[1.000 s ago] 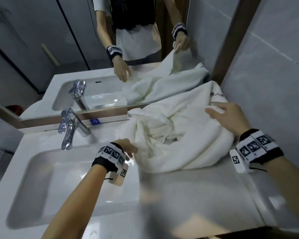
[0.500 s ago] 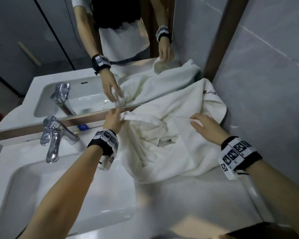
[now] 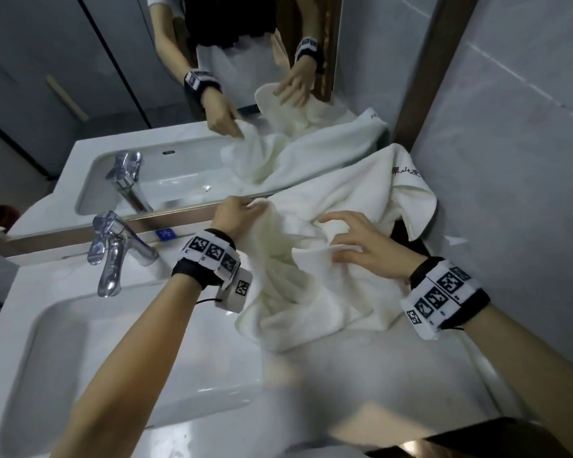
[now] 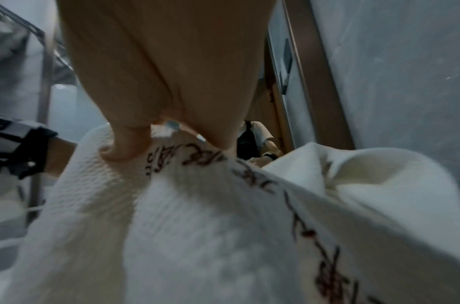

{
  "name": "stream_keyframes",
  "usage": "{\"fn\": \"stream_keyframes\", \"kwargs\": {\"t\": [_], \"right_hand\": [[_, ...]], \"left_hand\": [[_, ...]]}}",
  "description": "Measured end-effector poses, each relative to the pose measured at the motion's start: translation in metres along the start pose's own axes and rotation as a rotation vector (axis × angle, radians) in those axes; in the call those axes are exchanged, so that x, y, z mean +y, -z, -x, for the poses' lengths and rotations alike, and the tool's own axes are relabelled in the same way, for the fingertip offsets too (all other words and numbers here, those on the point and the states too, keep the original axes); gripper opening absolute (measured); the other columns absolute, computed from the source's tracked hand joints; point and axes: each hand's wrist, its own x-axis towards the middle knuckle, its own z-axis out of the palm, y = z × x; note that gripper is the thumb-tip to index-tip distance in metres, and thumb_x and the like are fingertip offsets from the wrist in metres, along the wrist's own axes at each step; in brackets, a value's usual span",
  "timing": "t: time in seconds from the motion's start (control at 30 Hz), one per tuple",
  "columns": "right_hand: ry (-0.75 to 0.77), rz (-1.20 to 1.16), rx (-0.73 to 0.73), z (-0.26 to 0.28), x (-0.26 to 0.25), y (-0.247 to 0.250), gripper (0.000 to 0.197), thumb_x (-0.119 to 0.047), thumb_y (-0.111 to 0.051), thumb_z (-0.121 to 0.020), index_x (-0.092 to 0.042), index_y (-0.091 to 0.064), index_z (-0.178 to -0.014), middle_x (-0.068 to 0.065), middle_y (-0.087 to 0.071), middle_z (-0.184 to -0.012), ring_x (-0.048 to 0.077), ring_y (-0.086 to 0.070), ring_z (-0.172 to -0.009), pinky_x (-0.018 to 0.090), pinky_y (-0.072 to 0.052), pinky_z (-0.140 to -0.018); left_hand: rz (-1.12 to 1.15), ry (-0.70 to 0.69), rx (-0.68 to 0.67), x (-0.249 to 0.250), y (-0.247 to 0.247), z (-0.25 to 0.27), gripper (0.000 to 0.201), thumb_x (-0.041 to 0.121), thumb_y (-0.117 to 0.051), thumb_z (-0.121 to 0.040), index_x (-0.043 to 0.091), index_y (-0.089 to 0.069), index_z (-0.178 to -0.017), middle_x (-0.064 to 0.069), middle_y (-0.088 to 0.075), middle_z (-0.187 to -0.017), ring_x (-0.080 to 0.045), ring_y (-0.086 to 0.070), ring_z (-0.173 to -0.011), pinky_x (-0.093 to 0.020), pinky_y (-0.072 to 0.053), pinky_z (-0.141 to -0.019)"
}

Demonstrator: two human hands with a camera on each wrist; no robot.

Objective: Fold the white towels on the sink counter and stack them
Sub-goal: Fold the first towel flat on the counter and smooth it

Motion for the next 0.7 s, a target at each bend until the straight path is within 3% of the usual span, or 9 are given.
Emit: {"fn": "stream_keyframes", "kwargs": {"t": [0.07, 0.13, 0.23, 0.33, 0.4, 0.47, 0.53, 0.6, 0.7], "right_hand": [[0.073, -0.019, 0.006, -0.006, -0.015, -0.004, 0.006, -0.021, -0.061, -0.089, -0.019, -0.066, -0.086, -0.002, -0.030, -0.150, 0.014, -0.014, -0.142, 0.020, -0.011, -0.114], [0.087, 0.001, 0.028, -0.014, -0.023, -0.008, 0.009, -0.020, -0.062, -0.089, -0.013, -0.067, -0.087, 0.001, -0.022, -0.155, 0.017, -0.004, -0.146, 0.024, -0.007, -0.115], [0.019, -0.016, 0.024, -0.023, -0.029, -0.013, 0.016, -0.019, -0.061, -0.090, -0.005, -0.068, -0.094, 0.001, -0.012, -0.159, 0.019, 0.004, -0.147, 0.032, -0.005, -0.118], [-0.017, -0.107, 0.041, -0.031, -0.034, -0.016, 0.021, -0.015, -0.061, -0.090, 0.005, -0.065, -0.093, -0.001, -0.013, -0.159, 0.016, 0.003, -0.148, 0.037, -0.010, -0.119], [-0.003, -0.147, 0.030, -0.036, -0.039, -0.020, 0.010, -0.015, -0.060, -0.090, -0.009, -0.068, -0.087, -0.002, -0.015, -0.159, 0.016, 0.000, -0.148, 0.034, -0.010, -0.119], [0.019, -0.182, -0.015, -0.040, -0.044, -0.021, 0.013, -0.015, -0.059, -0.091, -0.026, -0.062, -0.084, -0.003, -0.018, -0.158, 0.014, -0.004, -0.147, 0.028, -0.010, -0.117], [0.030, -0.224, -0.026, -0.044, -0.046, -0.023, 0.009, -0.012, -0.057, -0.092, -0.017, -0.064, -0.087, -0.002, -0.027, -0.155, 0.015, -0.015, -0.146, 0.030, -0.014, -0.117], [0.045, -0.246, -0.016, -0.046, -0.046, -0.026, 0.016, -0.008, -0.057, -0.092, -0.004, -0.067, -0.103, 0.005, -0.042, -0.145, 0.018, -0.032, -0.138, 0.033, -0.023, -0.116], [0.023, -0.199, 0.004, -0.049, -0.045, -0.031, 0.027, -0.011, -0.061, -0.090, -0.005, -0.066, -0.115, 0.005, -0.050, -0.120, 0.022, -0.042, -0.125, 0.030, -0.029, -0.111]], "left_hand": [[0.186, 0.058, -0.155, 0.012, 0.003, 0.014, 0.027, 0.024, -0.066, -0.084, 0.006, -0.068, -0.104, -0.010, -0.068, -0.096, -0.022, -0.064, -0.091, -0.033, -0.051, -0.084], [0.328, 0.048, -0.308, 0.019, 0.009, 0.030, 0.029, 0.008, -0.068, -0.082, 0.004, -0.066, -0.111, -0.015, -0.068, -0.107, -0.026, -0.064, -0.096, -0.041, -0.048, -0.095], [0.488, -0.020, -0.407, 0.016, 0.014, 0.050, 0.022, -0.002, -0.064, -0.083, 0.007, -0.068, -0.103, -0.011, -0.069, -0.101, -0.019, -0.065, -0.086, -0.030, -0.054, -0.083], [0.621, -0.046, -0.353, 0.004, 0.013, 0.067, 0.019, 0.001, -0.060, -0.087, 0.007, -0.064, -0.104, -0.006, -0.068, -0.099, -0.014, -0.065, -0.081, -0.023, -0.056, -0.074], [0.696, -0.023, -0.302, -0.005, 0.010, 0.078, 0.014, 0.007, -0.057, -0.091, 0.013, -0.064, -0.101, -0.004, -0.069, -0.095, -0.012, -0.064, -0.080, -0.025, -0.054, -0.075], [0.747, -0.013, -0.264, -0.014, 0.007, 0.089, 0.014, 0.015, -0.053, -0.094, 0.018, -0.065, -0.099, 0.001, -0.069, -0.089, -0.010, -0.063, -0.077, -0.027, -0.053, -0.075], [0.793, -0.017, -0.244, -0.020, 0.002, 0.099, 0.020, 0.023, -0.047, -0.098, 0.019, -0.066, -0.103, 0.001, -0.067, -0.092, -0.008, -0.063, -0.079, -0.027, -0.053, -0.078], [0.808, -0.032, -0.222, -0.024, -0.002, 0.107, 0.024, 0.030, -0.046, -0.097, 0.019, -0.065, -0.108, -0.001, -0.067, -0.102, -0.011, -0.063, -0.088, -0.026, -0.053, -0.081], [0.805, -0.046, -0.130, -0.023, -0.009, 0.118, 0.021, 0.029, -0.058, -0.091, 0.020, -0.066, -0.107, 0.001, -0.071, -0.104, -0.010, -0.066, -0.092, -0.024, -0.055, -0.082]]}}
